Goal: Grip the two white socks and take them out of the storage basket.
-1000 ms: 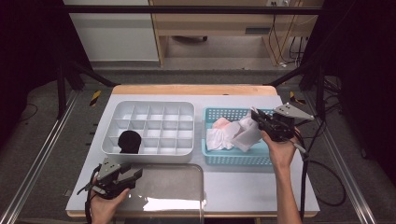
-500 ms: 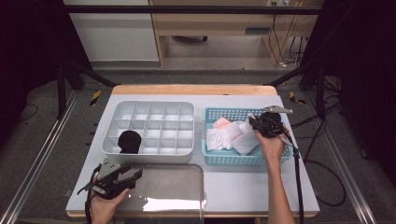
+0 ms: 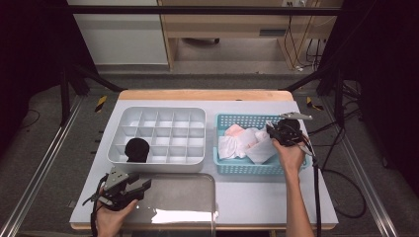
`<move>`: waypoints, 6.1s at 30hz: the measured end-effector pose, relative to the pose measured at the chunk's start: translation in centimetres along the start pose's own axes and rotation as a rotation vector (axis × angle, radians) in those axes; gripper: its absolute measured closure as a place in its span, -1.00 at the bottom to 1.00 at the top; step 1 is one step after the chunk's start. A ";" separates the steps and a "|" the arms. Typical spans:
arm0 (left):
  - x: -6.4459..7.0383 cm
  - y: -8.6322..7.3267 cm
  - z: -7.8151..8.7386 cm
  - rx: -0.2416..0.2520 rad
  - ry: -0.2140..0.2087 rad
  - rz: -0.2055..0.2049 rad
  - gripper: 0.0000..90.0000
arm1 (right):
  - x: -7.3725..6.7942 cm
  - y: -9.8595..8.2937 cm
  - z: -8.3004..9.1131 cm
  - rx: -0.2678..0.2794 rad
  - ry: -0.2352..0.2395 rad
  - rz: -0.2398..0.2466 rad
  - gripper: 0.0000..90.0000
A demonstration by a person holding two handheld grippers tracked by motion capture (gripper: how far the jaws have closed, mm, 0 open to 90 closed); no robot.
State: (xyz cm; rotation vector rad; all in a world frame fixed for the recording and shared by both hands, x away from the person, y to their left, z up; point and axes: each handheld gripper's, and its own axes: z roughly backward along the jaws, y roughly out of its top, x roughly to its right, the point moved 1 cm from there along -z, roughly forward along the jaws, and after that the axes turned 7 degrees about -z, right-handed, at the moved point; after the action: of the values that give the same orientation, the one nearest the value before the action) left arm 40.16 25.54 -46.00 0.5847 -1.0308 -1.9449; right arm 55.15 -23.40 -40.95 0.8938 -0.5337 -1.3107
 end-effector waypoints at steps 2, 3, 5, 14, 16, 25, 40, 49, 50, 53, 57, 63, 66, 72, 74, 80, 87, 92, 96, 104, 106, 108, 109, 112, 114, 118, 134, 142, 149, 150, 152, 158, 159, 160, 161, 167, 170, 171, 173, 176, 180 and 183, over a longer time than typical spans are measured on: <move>0.0 0.0 0.0 0.001 0.000 0.000 -0.03 | 0.0 0.0 0.1 -0.007 0.004 -0.011 0.69; 0.0 0.0 0.0 0.002 0.000 0.001 -0.03 | 0.0 0.0 0.1 -0.007 -0.001 -0.011 0.69; 0.0 0.0 0.0 0.000 0.000 0.000 -0.03 | 0.0 0.0 0.2 -0.005 -0.008 -0.011 0.70; 0.0 0.0 0.0 -0.001 0.000 -0.002 -0.03 | 0.6 -0.2 0.7 0.009 -0.040 -0.025 0.63; 0.0 0.0 0.0 -0.001 0.000 -0.001 -0.03 | 0.6 -0.1 0.6 -0.001 -0.038 -0.026 0.68; 0.0 0.0 0.0 -0.002 0.000 -0.002 -0.03 | 0.5 -0.1 0.5 -0.012 -0.031 -0.019 0.73; 0.0 0.0 0.0 0.000 0.000 0.000 -0.02 | 0.6 -0.1 0.8 -0.008 -0.024 -0.057 0.91; 0.0 0.0 0.0 0.000 -0.001 -0.003 -0.02 | -0.2 0.9 4.0 0.160 0.083 -0.074 0.92; 0.1 0.0 0.0 0.000 -0.002 -0.001 -0.02 | -0.4 1.1 4.4 0.183 0.097 -0.067 0.92; 0.1 0.0 0.0 0.000 -0.003 0.000 -0.02 | -1.0 1.6 5.5 0.239 0.139 -0.055 0.91; 0.1 0.0 0.0 0.001 -0.004 0.000 -0.02 | -1.7 2.1 6.8 0.283 0.178 -0.039 0.91; 0.1 0.0 0.0 0.003 -0.008 0.002 -0.02 | -3.1 2.4 8.9 0.331 0.242 -0.004 0.91; 0.1 0.0 0.0 0.004 -0.009 0.003 -0.02 | -3.7 2.5 10.0 0.350 0.274 0.011 0.91; 0.2 0.1 0.0 0.002 -0.013 0.008 -0.01 | -5.3 2.4 12.8 0.376 0.351 0.054 0.91; 0.2 0.1 0.0 0.003 -0.014 0.008 -0.01 | -5.8 2.2 13.8 0.391 0.374 0.076 0.91; 0.2 0.1 0.0 0.005 -0.014 0.014 0.00 | -7.3 1.6 16.4 0.401 0.458 0.114 0.91; 0.2 0.1 0.1 0.008 -0.016 0.015 0.00 | -8.5 -1.3 16.5 0.328 0.508 0.152 0.91; 0.2 0.1 0.1 0.007 -0.016 0.015 0.00 | -8.7 -4.2 15.3 0.251 0.536 0.165 0.91; 0.2 0.1 0.2 0.009 -0.014 0.016 0.00 | -8.6 -6.9 14.2 0.177 0.549 0.171 0.90; 0.2 0.1 0.3 0.014 -0.011 0.014 0.00 | -8.5 -10.8 11.3 0.035 0.505 0.183 0.90; 0.2 0.1 0.4 0.017 -0.011 0.014 0.00 | -8.3 -11.7 10.1 -0.003 0.475 0.185 0.89; 0.2 0.1 0.5 0.017 -0.010 0.013 0.00 | -7.9 -12.5 9.0 -0.034 0.478 0.156 0.89; 0.2 0.1 0.5 0.016 -0.010 0.012 0.00 | -7.8 -12.9 8.5 -0.049 0.477 0.147 0.89; 0.2 0.1 0.4 0.009 -0.012 0.010 0.00 | -7.6 -13.9 7.5 -0.090 0.465 0.147 0.87; 0.2 0.1 0.3 0.006 -0.011 0.006 0.00 | -7.6 -14.3 7.0 -0.112 0.435 0.159 0.83; 0.2 0.1 0.3 0.005 -0.010 0.006 0.00 | -7.9 -14.9 6.1 -0.135 0.388 0.189 0.75; 0.2 0.1 0.3 -0.001 -0.010 0.007 -0.02 | -7.2 -11.2 9.4 0.046 0.372 0.106 0.19; 0.1 0.1 0.3 0.005 -0.009 0.014 -0.02 | -6.9 -7.9 9.5 0.102 0.327 0.083 -0.01; 0.0 0.1 0.3 0.003 -0.008 0.014 -0.02 | -6.8 -4.9 8.2 0.134 0.261 0.063 -0.17; 0.0 0.1 0.3 0.002 -0.009 0.015 -0.02 | -6.9 -4.4 7.9 0.140 0.254 0.061 -0.20; 0.0 0.1 0.3 0.001 -0.009 0.015 -0.02 | -6.9 -3.7 7.5 0.144 0.241 0.064 -0.24; -0.1 0.1 0.2 -0.004 -0.012 0.014 -0.02 | -7.0 -1.7 6.2 0.154 0.201 0.059 -0.30; -0.1 0.1 0.2 -0.004 -0.012 0.014 -0.02 | -7.0 -1.4 5.9 0.150 0.195 0.060 -0.30; -0.1 0.1 0.2 -0.005 -0.012 0.014 -0.02 | -7.0 -1.1 5.7 0.149 0.188 0.060 -0.30; -0.1 0.1 0.2 -0.005 -0.012 0.014 -0.02 | -7.0 -0.7 5.4 0.147 0.182 0.057 -0.30; -0.2 0.1 0.3 -0.001 -0.013 0.019 -0.02 | -7.0 0.8 3.9 0.140 0.154 0.041 -0.29; -0.2 0.0 0.3 -0.002 -0.014 0.019 -0.02 | -7.0 1.3 3.0 0.132 0.139 0.044 -0.28; -0.2 0.0 0.2 -0.002 -0.014 0.018 -0.02 | -6.9 1.5 2.7 0.132 0.130 0.051 -0.27; -0.2 0.0 0.2 -0.002 -0.014 0.019 -0.02 | -6.9 1.8 2.2 0.127 0.120 0.047 -0.24; -0.2 0.0 0.3 0.001 -0.013 0.021 -0.02 | -6.9 2.3 1.3 0.125 0.113 0.044 -0.19; -0.2 0.0 0.3 0.001 -0.013 0.021 -0.02 | -6.9 2.7 0.0 0.107 0.104 0.051 -0.10; -0.3 0.0 0.3 0.001 -0.013 0.019 -0.02 | -6.7 2.5 -1.1 0.074 0.091 0.049 -0.04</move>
State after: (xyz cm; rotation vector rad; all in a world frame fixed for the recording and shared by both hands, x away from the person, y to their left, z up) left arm 40.13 25.85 -45.81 0.5613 -1.0414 -1.9339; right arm 56.10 -16.62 -38.63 0.9908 -0.5324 -1.2068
